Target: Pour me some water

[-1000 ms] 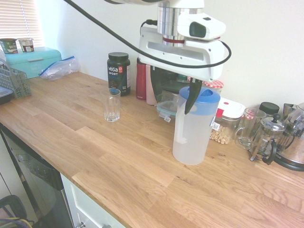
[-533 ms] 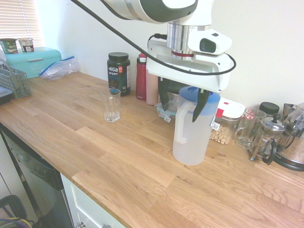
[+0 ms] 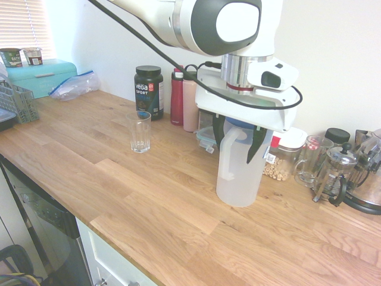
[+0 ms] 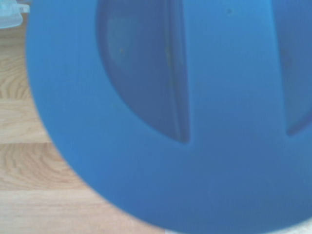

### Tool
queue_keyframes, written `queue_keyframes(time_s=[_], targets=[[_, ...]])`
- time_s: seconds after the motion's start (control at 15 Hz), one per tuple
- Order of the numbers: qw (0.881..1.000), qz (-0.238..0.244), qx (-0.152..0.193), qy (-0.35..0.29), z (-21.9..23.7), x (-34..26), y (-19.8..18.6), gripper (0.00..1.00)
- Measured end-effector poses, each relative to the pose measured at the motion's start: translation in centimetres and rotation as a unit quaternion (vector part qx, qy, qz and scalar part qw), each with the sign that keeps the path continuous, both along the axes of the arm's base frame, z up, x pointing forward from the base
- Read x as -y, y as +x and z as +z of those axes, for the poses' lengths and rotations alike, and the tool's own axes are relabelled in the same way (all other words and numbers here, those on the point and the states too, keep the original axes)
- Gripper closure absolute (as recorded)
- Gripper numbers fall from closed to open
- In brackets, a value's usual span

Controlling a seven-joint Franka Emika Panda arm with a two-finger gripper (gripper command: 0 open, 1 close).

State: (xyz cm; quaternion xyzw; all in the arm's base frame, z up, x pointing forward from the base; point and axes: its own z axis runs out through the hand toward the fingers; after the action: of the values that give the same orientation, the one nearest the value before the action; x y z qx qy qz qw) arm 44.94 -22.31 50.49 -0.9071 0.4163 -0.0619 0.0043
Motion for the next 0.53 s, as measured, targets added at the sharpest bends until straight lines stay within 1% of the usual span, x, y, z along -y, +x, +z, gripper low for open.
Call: queue_keyframes(time_s=[0.2,0.53], targets=[[1.0,0.005,0.005,0.0,-0.1,-0.4,0.4,1.0],[1.0,0.02,-0.001,0.0,-0.8,-1.7,1.5,1.0]])
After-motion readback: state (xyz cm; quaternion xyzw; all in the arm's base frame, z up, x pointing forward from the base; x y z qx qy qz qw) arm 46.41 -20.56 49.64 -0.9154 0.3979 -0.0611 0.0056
